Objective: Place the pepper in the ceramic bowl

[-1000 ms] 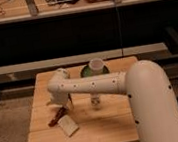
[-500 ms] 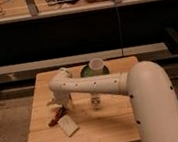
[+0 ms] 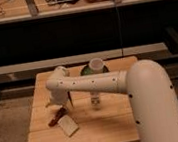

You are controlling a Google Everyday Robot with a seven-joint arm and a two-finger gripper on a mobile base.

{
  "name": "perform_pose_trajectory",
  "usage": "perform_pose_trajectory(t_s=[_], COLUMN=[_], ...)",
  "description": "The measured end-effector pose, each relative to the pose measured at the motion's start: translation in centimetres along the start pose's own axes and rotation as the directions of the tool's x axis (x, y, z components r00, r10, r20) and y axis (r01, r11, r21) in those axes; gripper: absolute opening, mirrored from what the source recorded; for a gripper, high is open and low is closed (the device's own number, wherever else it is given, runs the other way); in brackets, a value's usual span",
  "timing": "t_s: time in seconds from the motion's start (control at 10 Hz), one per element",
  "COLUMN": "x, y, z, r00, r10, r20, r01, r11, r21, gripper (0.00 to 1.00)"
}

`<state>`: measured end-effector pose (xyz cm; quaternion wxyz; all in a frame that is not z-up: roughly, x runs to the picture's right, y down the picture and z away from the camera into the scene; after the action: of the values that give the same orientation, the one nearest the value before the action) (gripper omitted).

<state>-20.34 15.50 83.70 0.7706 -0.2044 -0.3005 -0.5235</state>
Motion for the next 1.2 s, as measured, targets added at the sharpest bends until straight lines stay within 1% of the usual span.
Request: perform_pose_trajectory(t_s=[0.1,0.2,0.4,0.6,0.8,0.9,1.0,1.1,1.2], x=[-0.3,-0.6,-0.8,-0.9,-1.3,-1.4,-1.5,-1.5,-1.4], y=[-0.1,-0.2,-0.6,-0.6,-0.2,0.2,0.4,0.6,0.6], z=[0.1,0.2,1.1,1.7,2.3,2.5,3.0,3.4,3.8], r00=[1.000,1.000,1.000,0.999,0.998,0.998,0.998,0.998,0.998], r10=[-0.007,-0.011,-0.023,-0.037,-0.043,-0.043,-0.046,-0.049,-0.046], r20=[0.002,0.001,-0.015,-0.034,-0.040,-0.042,-0.041,-0.040,-0.036], r01=[0.007,0.011,0.023,0.037,0.043,0.042,0.044,0.047,0.044], r11=[1.000,1.000,1.000,0.999,0.999,0.999,0.998,0.998,0.997], r21=[-0.008,-0.009,0.008,0.003,-0.011,-0.024,-0.040,-0.052,-0.060], gripper=[0.80,0.80,0.80,0.80,0.80,0.80,0.77,0.71,0.62])
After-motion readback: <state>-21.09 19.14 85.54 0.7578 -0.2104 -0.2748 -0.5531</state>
